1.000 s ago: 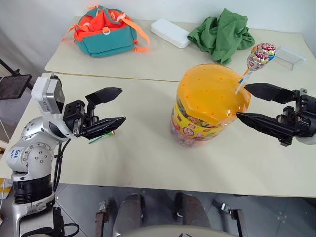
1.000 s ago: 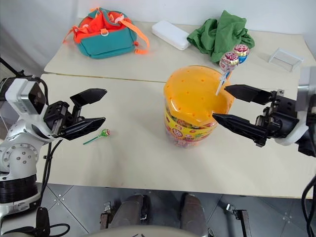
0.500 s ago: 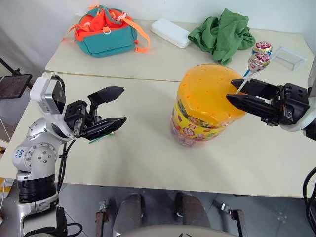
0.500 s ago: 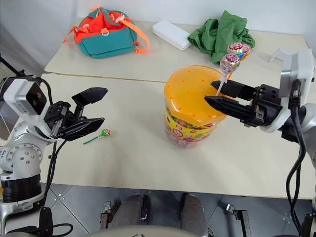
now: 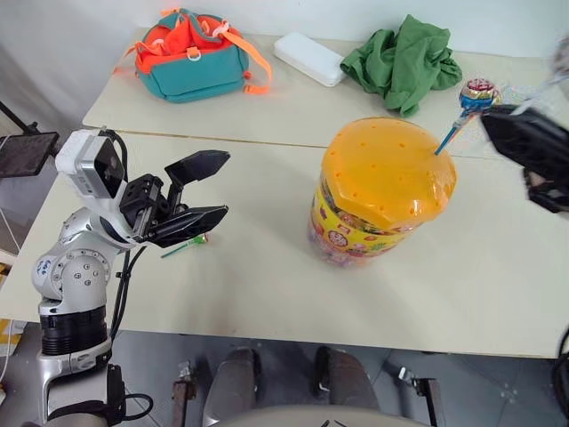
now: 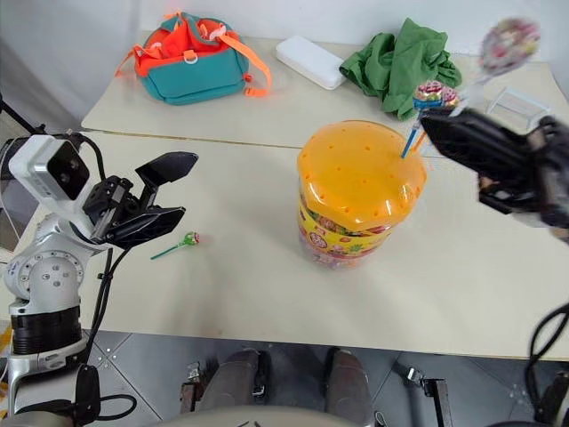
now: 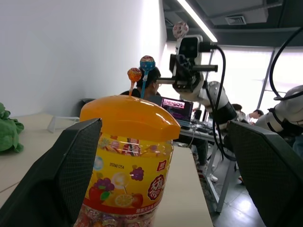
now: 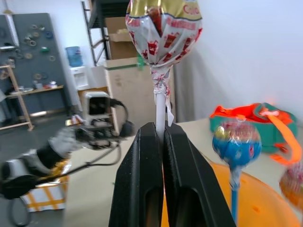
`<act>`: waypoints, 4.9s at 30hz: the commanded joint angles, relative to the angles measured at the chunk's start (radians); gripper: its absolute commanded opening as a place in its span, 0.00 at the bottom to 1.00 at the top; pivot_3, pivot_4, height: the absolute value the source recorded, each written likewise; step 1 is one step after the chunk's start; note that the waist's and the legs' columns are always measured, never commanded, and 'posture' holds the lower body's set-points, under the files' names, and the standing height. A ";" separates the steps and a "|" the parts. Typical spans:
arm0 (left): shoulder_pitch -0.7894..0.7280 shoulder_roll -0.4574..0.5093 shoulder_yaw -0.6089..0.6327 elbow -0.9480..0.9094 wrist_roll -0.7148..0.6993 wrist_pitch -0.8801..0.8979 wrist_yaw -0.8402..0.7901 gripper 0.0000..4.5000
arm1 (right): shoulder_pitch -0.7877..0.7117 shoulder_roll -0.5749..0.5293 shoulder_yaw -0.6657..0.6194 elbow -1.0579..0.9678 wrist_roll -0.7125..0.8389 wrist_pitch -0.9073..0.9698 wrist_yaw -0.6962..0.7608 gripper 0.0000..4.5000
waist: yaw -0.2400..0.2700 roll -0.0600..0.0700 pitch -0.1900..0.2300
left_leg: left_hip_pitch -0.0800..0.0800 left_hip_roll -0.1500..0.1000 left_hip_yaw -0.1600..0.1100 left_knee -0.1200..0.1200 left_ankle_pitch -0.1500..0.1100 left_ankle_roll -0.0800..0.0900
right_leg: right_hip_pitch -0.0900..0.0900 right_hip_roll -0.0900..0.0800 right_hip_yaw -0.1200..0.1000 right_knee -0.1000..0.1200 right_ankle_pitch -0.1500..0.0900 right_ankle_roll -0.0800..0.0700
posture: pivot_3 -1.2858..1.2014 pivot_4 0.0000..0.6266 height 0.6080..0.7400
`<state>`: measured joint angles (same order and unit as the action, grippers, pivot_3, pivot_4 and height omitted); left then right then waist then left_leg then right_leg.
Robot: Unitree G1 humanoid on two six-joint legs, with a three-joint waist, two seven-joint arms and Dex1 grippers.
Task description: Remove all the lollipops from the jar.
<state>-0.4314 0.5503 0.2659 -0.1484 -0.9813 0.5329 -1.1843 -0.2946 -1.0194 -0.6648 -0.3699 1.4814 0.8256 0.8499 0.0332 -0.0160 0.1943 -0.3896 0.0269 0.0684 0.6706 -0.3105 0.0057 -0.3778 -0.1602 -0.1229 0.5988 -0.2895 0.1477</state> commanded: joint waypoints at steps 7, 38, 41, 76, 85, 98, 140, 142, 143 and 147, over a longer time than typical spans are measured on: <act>-0.050 0.047 -0.067 0.039 0.122 -0.104 -0.146 1.00 | 0.509 -0.215 -0.155 0.310 -0.684 -0.168 0.230 0.01 | 0.007 -0.002 -0.001 | 0.000 0.000 0.005 0.000 -0.001 0.001 | 0.001 0.001 0.002 -0.007 0.000 0.000 | 0.52 0.24 1.00; -0.132 -0.008 0.006 0.085 -0.008 0.025 0.006 1.00 | 0.163 -0.003 0.005 -0.110 -0.312 -0.194 0.015 0.73 | -0.003 0.008 0.001 | 0.000 0.004 0.003 0.003 -0.002 -0.001 | 0.000 0.005 0.004 -0.004 0.000 0.000 | 0.52 0.24 1.00; -0.138 -0.014 0.002 0.090 -0.002 0.024 0.005 1.00 | 0.118 -0.006 0.045 -0.125 -0.305 -0.168 -0.015 0.73 | -0.004 0.008 0.001 | -0.001 0.004 0.003 0.005 -0.003 -0.001 | 0.001 0.005 0.004 -0.004 0.000 0.000 | 0.52 0.24 1.00; -0.180 -0.039 -0.062 0.113 0.105 -0.072 -0.070 1.00 | 0.000 -0.131 -0.125 0.131 -0.176 0.091 0.017 0.01 | 0.018 0.008 0.000 | -0.003 0.004 0.003 0.007 -0.005 0.001 | -0.001 0.007 0.005 -0.004 0.001 0.000 | 0.52 0.24 1.00; -0.163 0.022 -0.127 0.118 0.199 -0.122 -0.174 1.00 | 0.489 -0.234 -0.052 0.392 -0.875 -0.211 0.237 0.01 | 0.005 0.007 0.000 | -0.001 0.005 0.012 0.010 -0.008 0.003 | 0.000 0.007 0.012 -0.007 0.001 0.000 | 0.52 0.24 1.00; -0.136 0.045 -0.137 0.084 0.198 -0.114 -0.212 1.00 | 0.440 -0.153 0.184 0.645 -1.137 -0.546 0.249 0.30 | -0.011 0.010 0.000 | -0.001 0.006 0.014 0.010 -0.008 0.002 | -0.004 0.008 0.014 -0.004 0.001 0.000 | 0.52 0.24 1.00; -0.187 -0.086 -0.005 0.097 -0.046 0.053 0.024 1.00 | -0.155 0.129 0.175 0.147 -0.432 -0.131 0.060 0.02 | -0.009 0.010 0.001 | -0.002 0.007 0.013 0.011 -0.009 0.001 | -0.006 0.009 0.014 -0.001 0.001 0.001 | 0.52 0.24 1.00; -0.206 -0.091 -0.014 0.101 -0.033 0.043 0.014 1.00 | -0.170 0.093 0.114 0.192 -0.431 -0.128 0.044 0.02 | -0.007 0.010 0.001 | -0.002 0.007 0.013 0.011 -0.009 0.001 | -0.006 0.009 0.014 -0.001 0.001 0.001 | 0.52 0.24 1.00; -0.210 -0.091 -0.018 0.101 -0.027 0.041 0.009 1.00 | -0.172 0.079 0.094 0.206 -0.430 -0.122 0.041 0.02 | -0.006 0.010 0.001 | -0.002 0.007 0.013 0.012 -0.009 0.001 | -0.006 0.009 0.014 -0.001 0.001 0.001 | 0.52 0.24 1.00; -0.205 -0.022 -0.121 0.116 0.163 -0.096 -0.112 1.00 | -0.062 -0.080 0.010 0.343 -0.544 -0.088 0.107 0.02 | 0.003 0.010 0.000 | -0.003 0.006 0.013 0.011 -0.009 0.002 | -0.006 0.009 0.014 -0.002 0.001 0.001 | 0.52 0.24 1.00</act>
<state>-0.6307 0.5113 0.1740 -0.0220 -0.8832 0.5017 -1.2498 -0.3841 -1.0626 -0.6048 -0.0563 0.9765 0.7338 0.9263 0.0366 -0.0064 0.1948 -0.3924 0.0330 0.0825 0.6811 -0.3202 0.0081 -0.3843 -0.1516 -0.1088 0.5964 -0.2887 0.1485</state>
